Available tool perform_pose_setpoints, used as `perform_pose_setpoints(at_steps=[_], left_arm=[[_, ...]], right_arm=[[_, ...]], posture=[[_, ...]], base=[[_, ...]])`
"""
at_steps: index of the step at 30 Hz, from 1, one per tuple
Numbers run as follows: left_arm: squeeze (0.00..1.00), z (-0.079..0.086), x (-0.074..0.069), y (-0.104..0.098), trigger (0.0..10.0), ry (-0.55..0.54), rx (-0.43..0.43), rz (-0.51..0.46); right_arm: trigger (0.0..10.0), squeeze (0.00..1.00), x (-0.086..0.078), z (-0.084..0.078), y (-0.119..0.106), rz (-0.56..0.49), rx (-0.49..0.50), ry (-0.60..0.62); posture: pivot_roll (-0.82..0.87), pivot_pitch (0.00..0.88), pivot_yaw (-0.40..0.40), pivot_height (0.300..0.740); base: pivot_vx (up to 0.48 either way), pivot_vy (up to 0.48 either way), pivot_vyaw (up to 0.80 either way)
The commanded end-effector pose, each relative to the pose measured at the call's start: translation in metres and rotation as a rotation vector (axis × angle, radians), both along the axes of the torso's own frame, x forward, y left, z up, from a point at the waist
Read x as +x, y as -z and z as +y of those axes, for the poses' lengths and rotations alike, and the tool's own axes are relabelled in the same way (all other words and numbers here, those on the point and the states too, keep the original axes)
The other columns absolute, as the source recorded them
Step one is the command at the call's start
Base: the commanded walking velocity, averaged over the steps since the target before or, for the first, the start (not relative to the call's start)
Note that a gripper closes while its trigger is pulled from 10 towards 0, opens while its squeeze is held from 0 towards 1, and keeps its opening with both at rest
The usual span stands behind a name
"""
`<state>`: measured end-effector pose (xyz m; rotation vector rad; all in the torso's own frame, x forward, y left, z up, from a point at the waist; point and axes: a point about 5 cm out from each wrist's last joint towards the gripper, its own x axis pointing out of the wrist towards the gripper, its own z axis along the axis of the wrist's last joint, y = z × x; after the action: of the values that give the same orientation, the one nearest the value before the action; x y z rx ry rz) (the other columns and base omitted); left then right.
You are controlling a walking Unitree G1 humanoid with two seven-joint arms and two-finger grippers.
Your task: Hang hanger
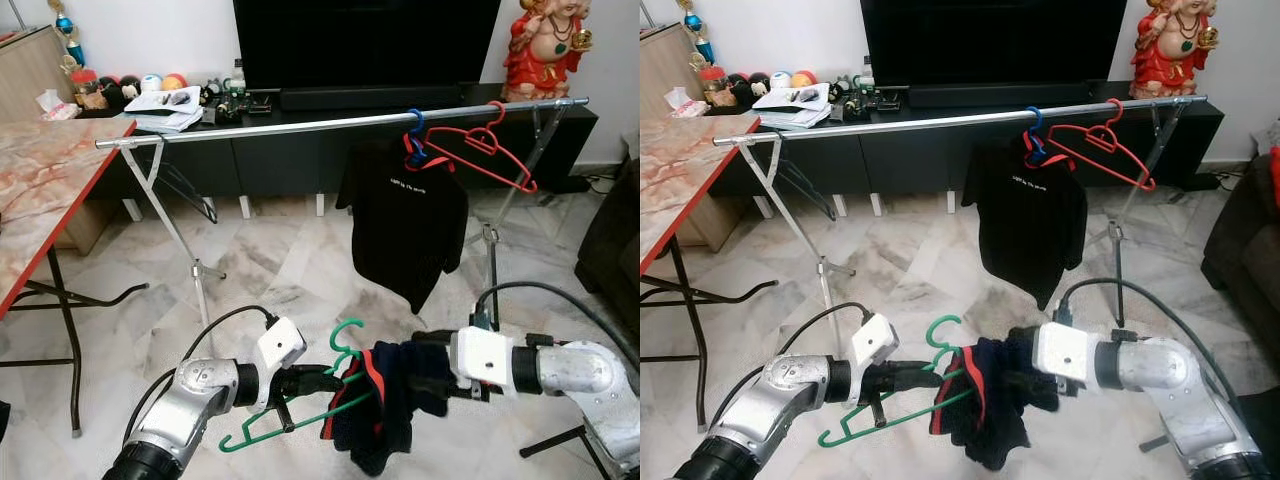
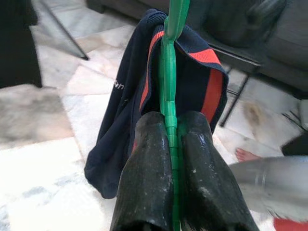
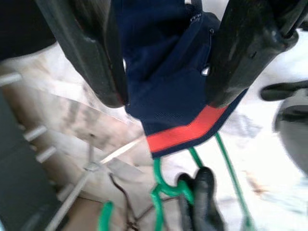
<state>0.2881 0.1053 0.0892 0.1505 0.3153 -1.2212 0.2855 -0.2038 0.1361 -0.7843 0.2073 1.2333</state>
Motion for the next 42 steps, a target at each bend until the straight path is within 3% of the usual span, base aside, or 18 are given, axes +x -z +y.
perform_pose_setpoints(at_steps=[1,8,14,19,24,35,42], left_arm=[[0.00,-0.005,-0.001,-0.012,10.0,0.062,-0.027,-0.050],[0.00,-0.005,-0.005,-0.015,10.0,0.129,-0.006,-0.054],[0.00,-0.006,-0.006,-0.015,10.0,0.147,-0.001,-0.054],[0.00,-0.007,-0.006,-0.017,10.0,0.174,0.015,-0.079],[0.00,-0.009,-0.005,-0.019,10.0,0.184,0.016,-0.088],[0.00,-0.013,-0.008,-0.023,10.0,0.228,0.011,-0.099],[0.00,-0.015,-0.009,-0.023,10.0,0.236,0.011,-0.101]], right_arm=[[10.0,0.00,0.001,0.005,-0.001,-0.002,0.001,-0.062],[10.0,0.00,0.011,0.005,0.000,-0.087,-0.042,-0.109],[10.0,0.00,0.010,0.003,0.006,-0.036,-0.069,-0.150],[10.0,0.00,0.007,0.004,0.013,0.090,-0.054,-0.175],[10.0,0.00,0.009,0.003,0.020,0.104,-0.090,-0.190],[10.0,0.00,0.017,0.012,0.029,0.112,-0.037,-0.167],[10.0,0.00,0.011,0.015,0.041,0.213,-0.039,-0.211]], posture=[[-0.07,0.026,0.007,0.740],[-0.07,0.008,0.009,0.740],[-0.07,0.000,0.006,0.740],[-0.06,0.000,0.005,0.740],[-0.06,0.000,0.003,0.740],[-0.05,0.002,-0.004,0.740],[-0.04,0.012,-0.007,0.740]], base=[[0.000,0.000,0.00],[0.000,0.000,0.00],[0.000,0.000,0.00],[0.000,0.000,0.00],[0.000,0.000,0.00],[0.000,0.000,0.00],[0.000,0.000,0.00]])
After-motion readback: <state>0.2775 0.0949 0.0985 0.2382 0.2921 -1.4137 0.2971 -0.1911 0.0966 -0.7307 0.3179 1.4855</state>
